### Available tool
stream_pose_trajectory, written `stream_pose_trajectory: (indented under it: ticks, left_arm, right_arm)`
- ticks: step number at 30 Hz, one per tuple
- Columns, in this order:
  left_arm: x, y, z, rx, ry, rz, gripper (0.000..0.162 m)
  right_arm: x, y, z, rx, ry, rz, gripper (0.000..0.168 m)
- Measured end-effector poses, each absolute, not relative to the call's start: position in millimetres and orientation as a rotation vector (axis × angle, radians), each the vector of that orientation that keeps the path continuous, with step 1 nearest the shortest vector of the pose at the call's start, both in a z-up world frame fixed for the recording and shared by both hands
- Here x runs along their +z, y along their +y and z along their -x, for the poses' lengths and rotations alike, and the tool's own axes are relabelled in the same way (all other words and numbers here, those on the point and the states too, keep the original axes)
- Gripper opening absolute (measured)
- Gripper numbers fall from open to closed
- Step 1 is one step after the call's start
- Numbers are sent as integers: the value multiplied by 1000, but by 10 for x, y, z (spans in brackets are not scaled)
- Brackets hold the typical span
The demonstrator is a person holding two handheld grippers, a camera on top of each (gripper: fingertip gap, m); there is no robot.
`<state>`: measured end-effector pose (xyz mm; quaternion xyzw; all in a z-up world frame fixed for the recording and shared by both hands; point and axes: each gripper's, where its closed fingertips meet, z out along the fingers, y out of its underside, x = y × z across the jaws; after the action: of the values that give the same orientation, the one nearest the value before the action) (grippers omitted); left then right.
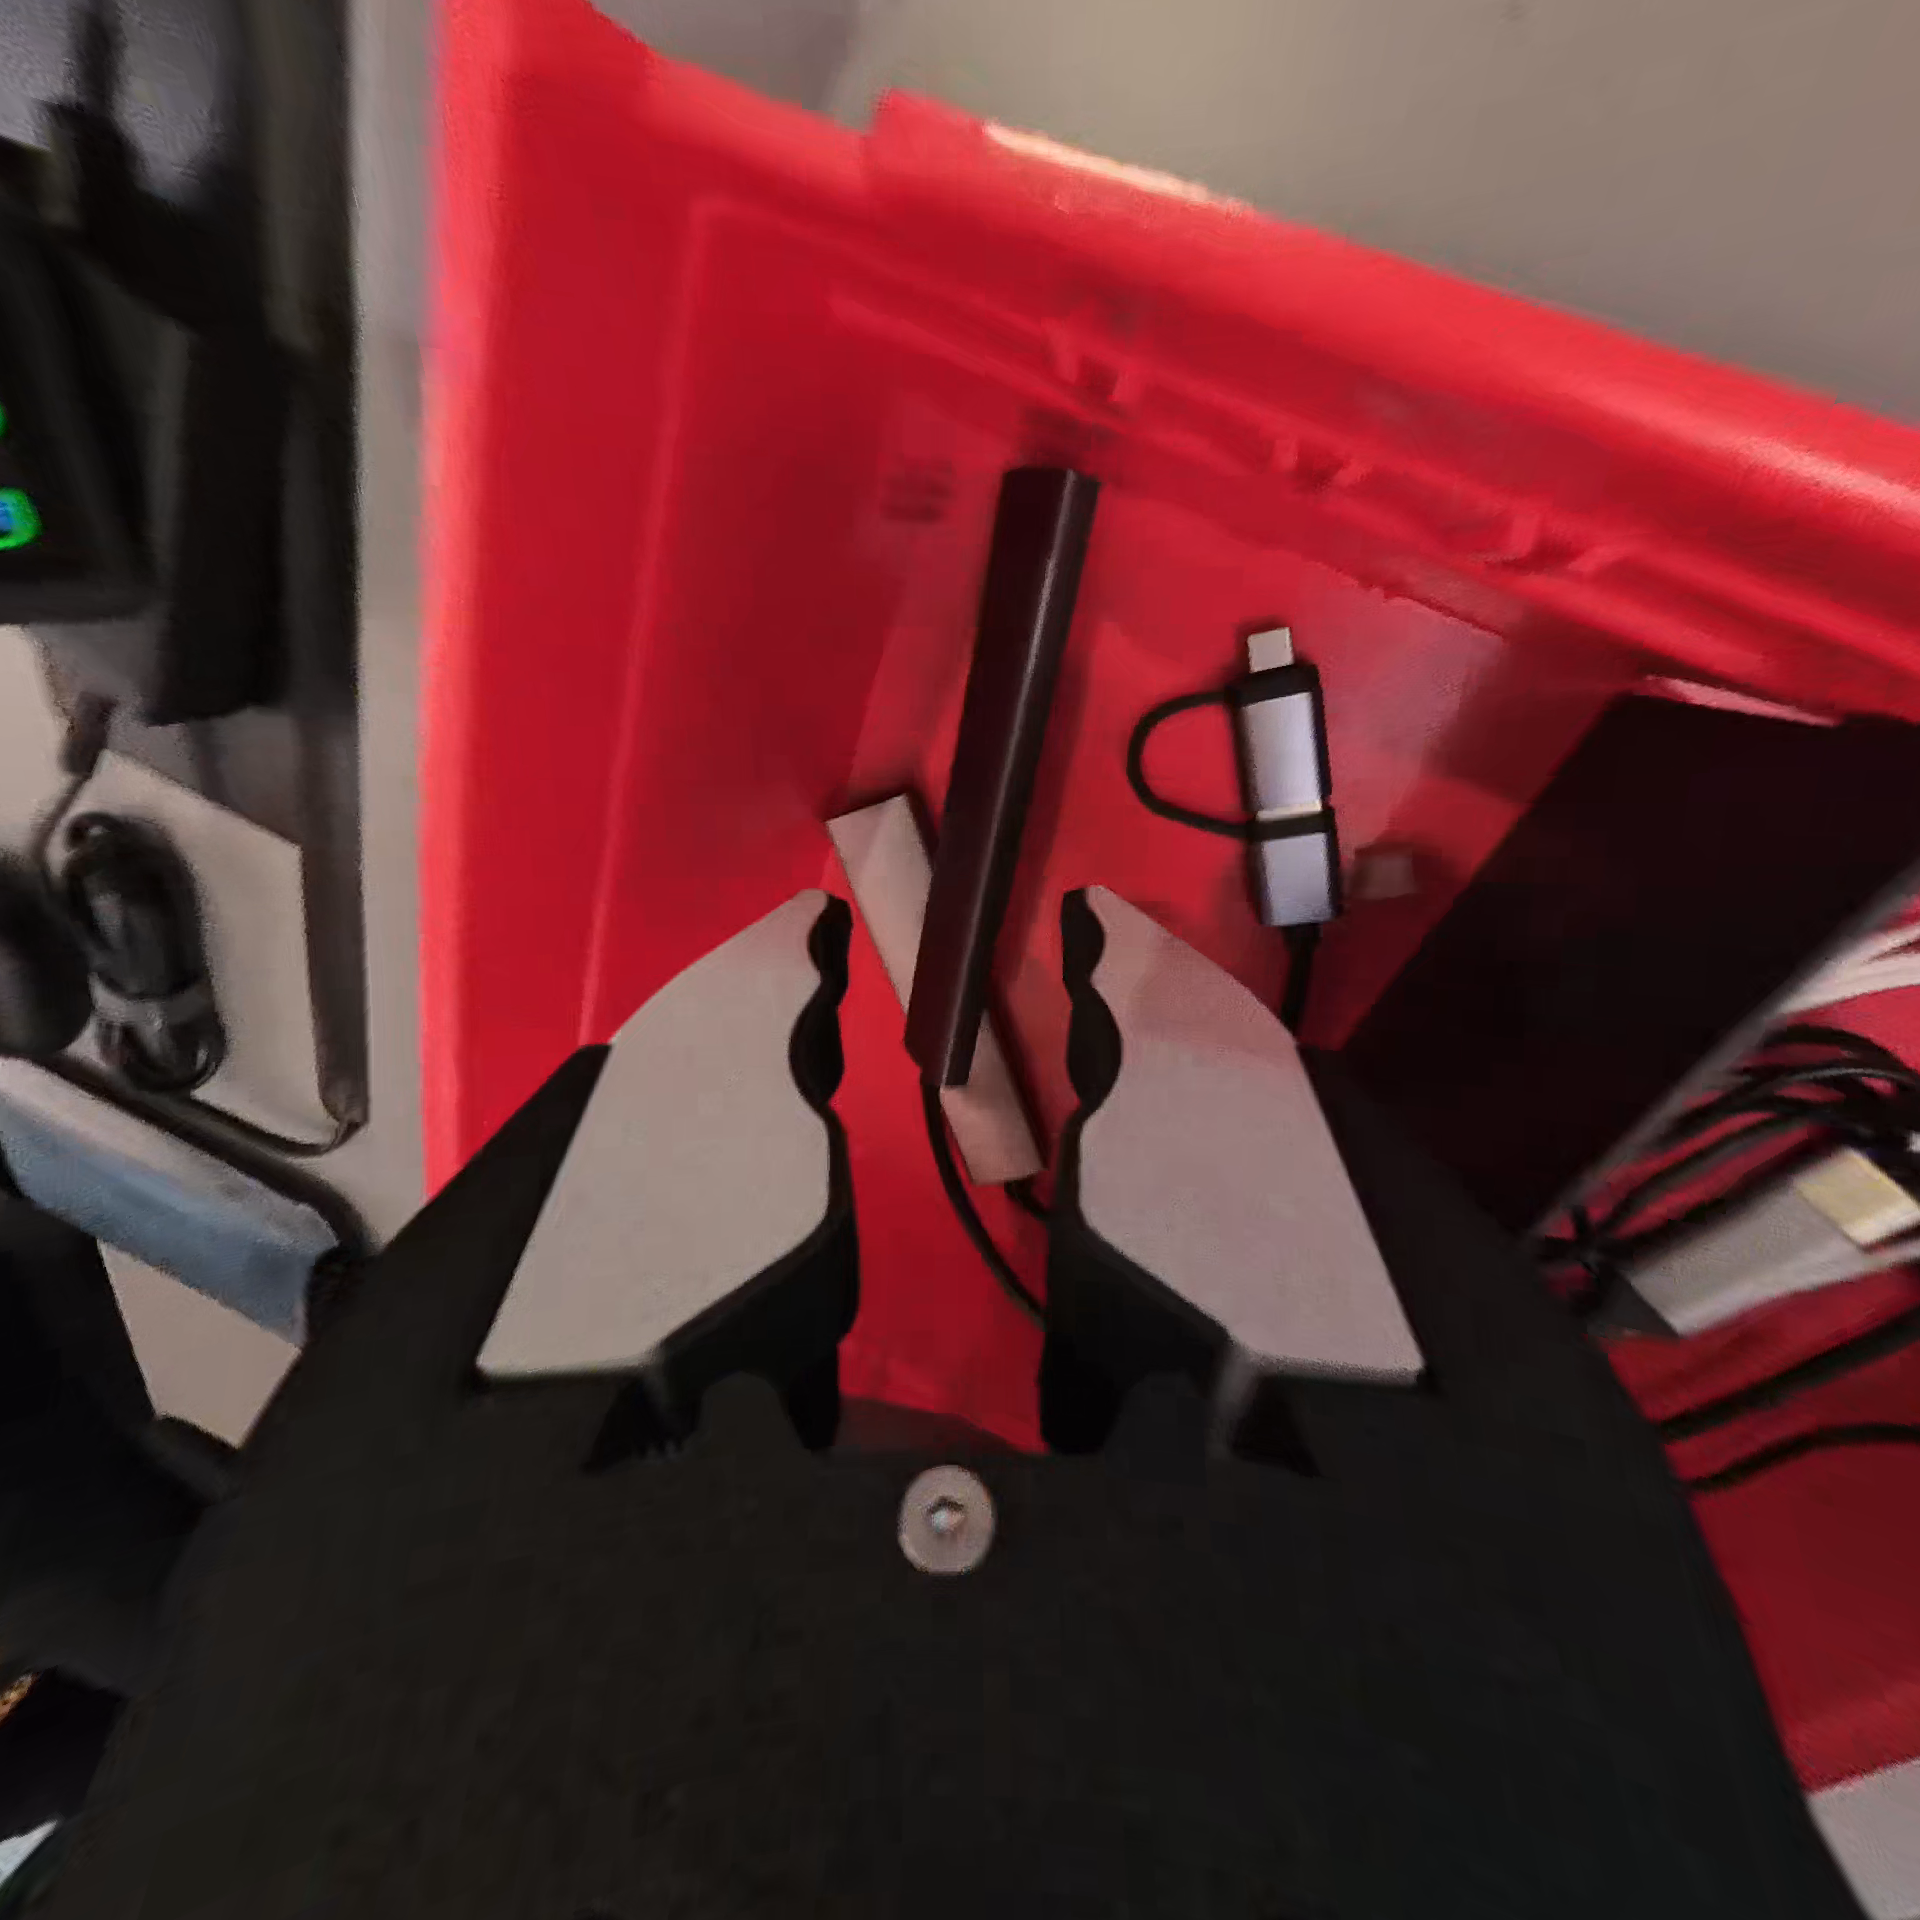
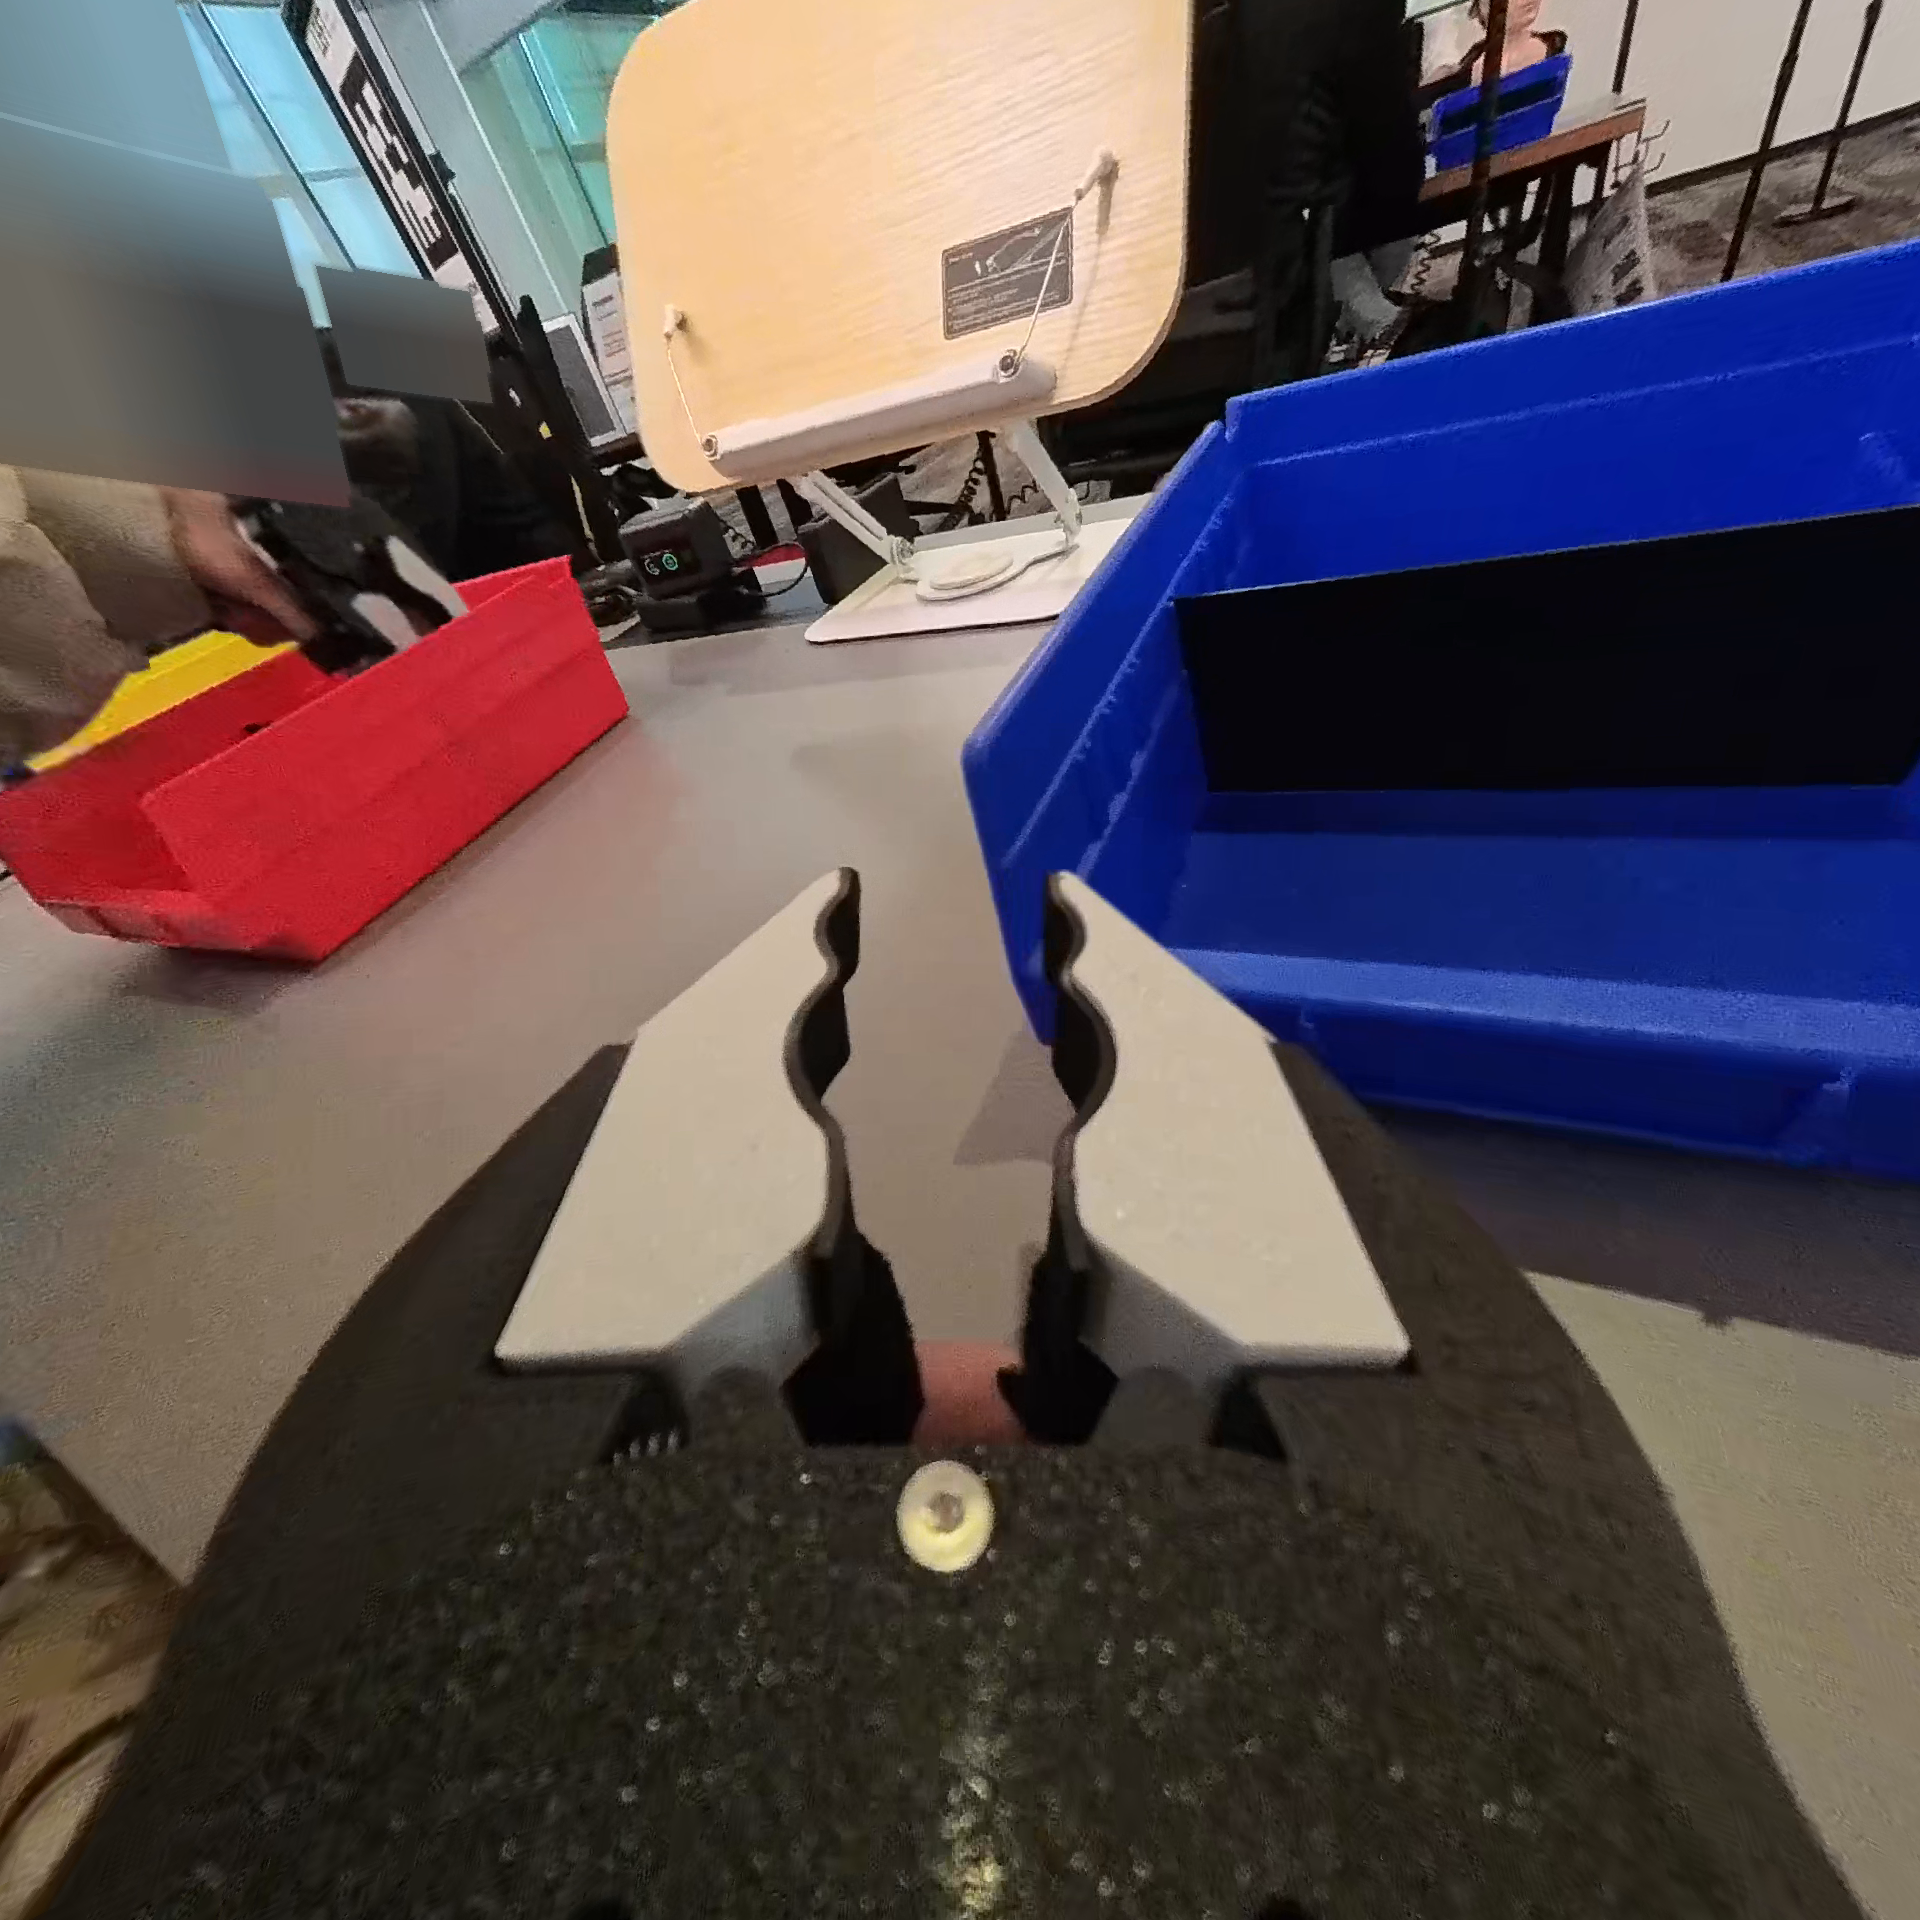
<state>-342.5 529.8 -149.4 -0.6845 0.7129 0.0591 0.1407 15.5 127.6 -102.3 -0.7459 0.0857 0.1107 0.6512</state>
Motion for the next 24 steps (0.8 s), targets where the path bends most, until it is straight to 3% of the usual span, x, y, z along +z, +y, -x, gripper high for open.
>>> stream_pose_trajectory:
  ticks: [3,6,10,18,24]
  left_arm:
    - [-1717,5361,3463,268,2127,1950,39]
    - [-1846,5409,3552,386,2191,1868,15]
    - [-1775,5424,3613,416,2154,1889,12]
    - [-703,5084,3530,-272,1825,2056,11]
    - [-77,4211,3214,-848,1988,2040,10]
  right_arm:
    - [-1048,1286,-216,255,214,1694,33]
    - [-1052,1306,-217,294,225,1688,33]
    - [-1031,1328,-180,290,201,1692,34]
    - [-948,1301,-53,262,150,1673,33]
    - [-1009,1333,459,310,-59,1701,44]
